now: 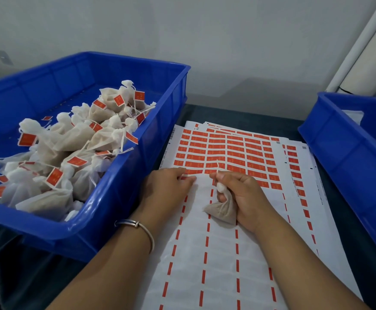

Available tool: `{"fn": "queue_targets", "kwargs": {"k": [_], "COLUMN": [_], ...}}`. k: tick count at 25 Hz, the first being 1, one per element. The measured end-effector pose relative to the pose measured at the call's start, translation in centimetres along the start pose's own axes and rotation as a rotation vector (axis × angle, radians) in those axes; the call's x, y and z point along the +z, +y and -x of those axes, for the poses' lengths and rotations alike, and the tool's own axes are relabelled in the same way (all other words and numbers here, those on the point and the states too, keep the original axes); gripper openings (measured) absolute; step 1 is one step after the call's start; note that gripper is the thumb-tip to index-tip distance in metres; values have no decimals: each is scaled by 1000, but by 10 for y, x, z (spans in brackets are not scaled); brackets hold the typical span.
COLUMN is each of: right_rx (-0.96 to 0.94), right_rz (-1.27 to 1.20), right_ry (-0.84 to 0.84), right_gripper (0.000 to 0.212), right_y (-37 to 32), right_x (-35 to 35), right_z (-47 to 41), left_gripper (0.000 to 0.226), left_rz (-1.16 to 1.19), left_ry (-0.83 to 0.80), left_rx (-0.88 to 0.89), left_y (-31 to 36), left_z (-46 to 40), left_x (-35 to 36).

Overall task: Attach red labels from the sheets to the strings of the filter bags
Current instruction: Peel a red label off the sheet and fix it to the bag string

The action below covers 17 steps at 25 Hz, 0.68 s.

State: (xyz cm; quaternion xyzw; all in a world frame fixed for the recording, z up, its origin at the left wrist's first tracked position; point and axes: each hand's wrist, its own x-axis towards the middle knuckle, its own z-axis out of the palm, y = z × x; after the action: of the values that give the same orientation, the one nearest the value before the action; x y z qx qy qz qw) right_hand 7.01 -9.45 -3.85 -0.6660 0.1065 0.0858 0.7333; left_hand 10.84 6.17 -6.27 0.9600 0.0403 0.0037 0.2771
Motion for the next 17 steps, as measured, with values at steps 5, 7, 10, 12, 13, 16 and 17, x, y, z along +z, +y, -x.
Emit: {"fn": "queue_targets", "kwargs": {"k": [5,7,10,12,13,16,17], "right_rx": [-6,-10,-10,-6,-5,-4,-6], "right_rz": [0,-4,-2,-6,-9,-12,-10], "right_ry": [-8,-7,-1,-1,-1,-4,-6], "right_gripper": [21,23,24,22,22,21,22], "right_y": [0,1,0,0,0,0,0], "right_x": [0,1,0,0,0,0,0], "right_z": [0,0,1,1,1,0,0], "left_gripper": [38,36,36,35,35,26,24], "left_rz": [-97,-154,-217,-205,-182,-31,23], "left_ry": [-64,-62,-55,-38,-16,76,100], "left_rx": [24,15,27,22,9,-46,-54], "left_y": [5,8,10,8,7,1,0], "left_z": [-2,-4,-3,-3,-4,-7,-8], "left_x": [-5,-5,-3,-2,0,3,4]}}
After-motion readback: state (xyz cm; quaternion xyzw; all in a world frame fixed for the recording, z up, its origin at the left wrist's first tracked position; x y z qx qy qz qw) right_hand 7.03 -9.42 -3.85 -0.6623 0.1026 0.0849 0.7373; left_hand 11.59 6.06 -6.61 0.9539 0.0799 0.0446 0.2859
